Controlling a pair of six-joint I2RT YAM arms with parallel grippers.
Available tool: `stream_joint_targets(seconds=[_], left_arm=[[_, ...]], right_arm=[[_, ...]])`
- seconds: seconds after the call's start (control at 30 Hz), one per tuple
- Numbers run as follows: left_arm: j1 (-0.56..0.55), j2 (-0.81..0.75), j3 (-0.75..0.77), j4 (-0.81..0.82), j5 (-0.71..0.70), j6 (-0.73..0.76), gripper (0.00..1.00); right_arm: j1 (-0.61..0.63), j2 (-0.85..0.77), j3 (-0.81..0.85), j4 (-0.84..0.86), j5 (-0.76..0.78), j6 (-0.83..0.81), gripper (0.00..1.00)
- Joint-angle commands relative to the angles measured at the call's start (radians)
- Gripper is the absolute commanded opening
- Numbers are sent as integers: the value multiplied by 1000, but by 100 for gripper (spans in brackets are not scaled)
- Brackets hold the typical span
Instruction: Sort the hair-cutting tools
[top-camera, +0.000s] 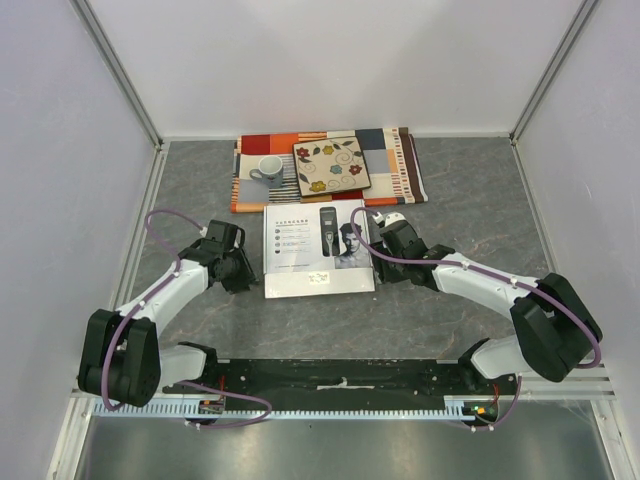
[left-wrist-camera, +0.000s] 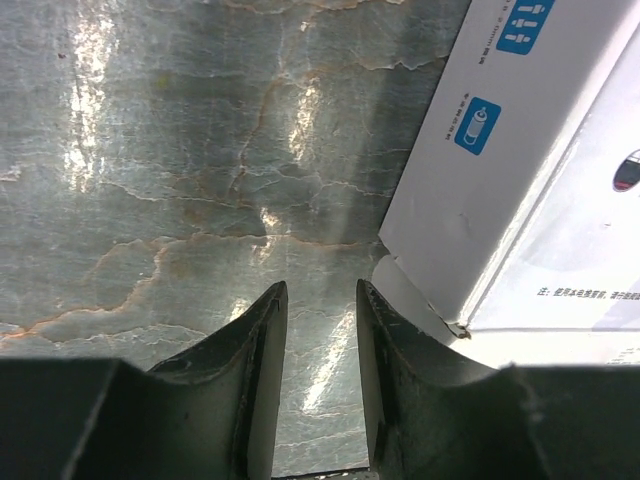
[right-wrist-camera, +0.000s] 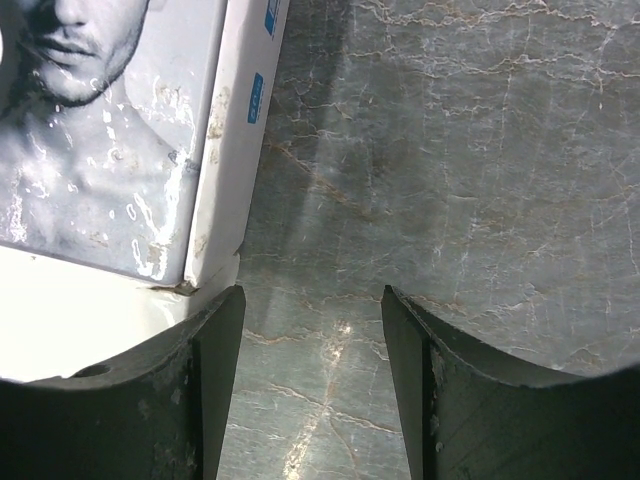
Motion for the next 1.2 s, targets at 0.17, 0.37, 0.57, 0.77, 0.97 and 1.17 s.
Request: stream_joint_targets(seconds=[0.17,0.37,0.57,0.77,0.97,1.17], left_arm=[[-6,12,46,-11,-38,-14,40],[-6,16,45,-4,-32,-12,40],[-6,13,43,-4,-31,-9,39],[-6,16,37,7,-24,-9,39],[-6,18,35,7,-20,-6,39],[-6,21,37,12,-15,-4,38]], right_arm=[[21,-10,-8,37,-23,7,65],[37,7,-14,63,-47,31,65],[38,10,-13,64,-30,28,65],[40,22,-37,93,-33,39,65],[40,10,-42,113,-40,56,64],[40,4,-36,108,-39,59,64]])
